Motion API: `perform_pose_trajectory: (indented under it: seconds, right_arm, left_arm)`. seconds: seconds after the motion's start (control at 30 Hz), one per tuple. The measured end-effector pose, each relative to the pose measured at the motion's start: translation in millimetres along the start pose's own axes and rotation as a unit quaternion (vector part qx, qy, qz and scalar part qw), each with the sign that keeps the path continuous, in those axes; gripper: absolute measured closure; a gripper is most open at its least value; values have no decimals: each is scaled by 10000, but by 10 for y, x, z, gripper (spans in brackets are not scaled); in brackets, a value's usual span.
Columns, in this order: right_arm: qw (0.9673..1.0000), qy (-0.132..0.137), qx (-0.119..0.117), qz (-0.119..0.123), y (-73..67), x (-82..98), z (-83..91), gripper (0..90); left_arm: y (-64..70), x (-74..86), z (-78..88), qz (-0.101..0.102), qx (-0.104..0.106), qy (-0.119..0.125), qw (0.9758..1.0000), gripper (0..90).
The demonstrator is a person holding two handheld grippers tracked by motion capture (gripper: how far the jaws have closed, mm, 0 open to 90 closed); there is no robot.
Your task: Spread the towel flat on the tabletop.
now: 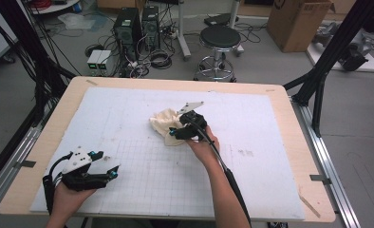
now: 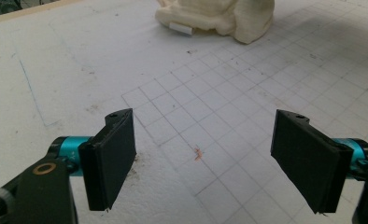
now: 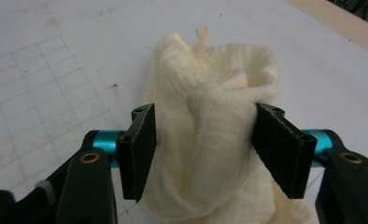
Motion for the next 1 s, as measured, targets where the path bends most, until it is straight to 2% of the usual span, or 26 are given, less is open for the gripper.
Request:
perform_pose_trajectory:
  seconds: [0.03,0.23,0.27,0.33,0.37,0.47,0.53,0.67,0.83,1.0]
  right_arm:
    - [10000,-18,-21,-68,20,19,-68,442]
    - [9997,-64,-81,-239,51,47,-138,529]
    - [9996,-111,-102,-244,59,53,-150,604]
    - [9995,-149,-131,-253,63,56,-157,637]
    - [9991,-185,-206,-306,66,58,-153,712]
    - [9989,-194,-286,-328,74,44,-128,756]
    - [9989,-174,-310,-316,66,17,-77,769]
    - [9987,37,-355,-367,78,-33,68,777]
    - [9980,230,-411,-423,113,-58,317,777]
    - [9971,249,-548,-464,77,-49,499,777]
  left_arm:
    - [-3,-2,-3,0,1,3,10000,225]
    - [-6,-13,-32,-18,16,-22,10000,225]
    - [-7,-15,-37,-39,4,-30,10000,225]
    - [-3,-16,-47,-50,4,-53,10000,225]
    - [0,-13,-48,-46,5,-56,10000,225]
    - [6,-9,-39,-63,-4,-41,10000,225]
    - [4,-10,-40,-48,-7,-30,10000,225]
    - [-2,-16,-47,-41,-7,-41,10000,226]
    - [23,-30,-52,-66,-15,-31,10000,226]
    - [71,-36,-43,-111,-12,9,9999,226]
Point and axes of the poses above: each handheld gripper's, and its own axes: z roughly backward along the jaws, x roughly out of its underside, y roughly to its right, the point moved 1 cm from there along -z, roughly forward along the jaws, and after that the axes turned 7 degrees about -y, right-handed, at the moved point
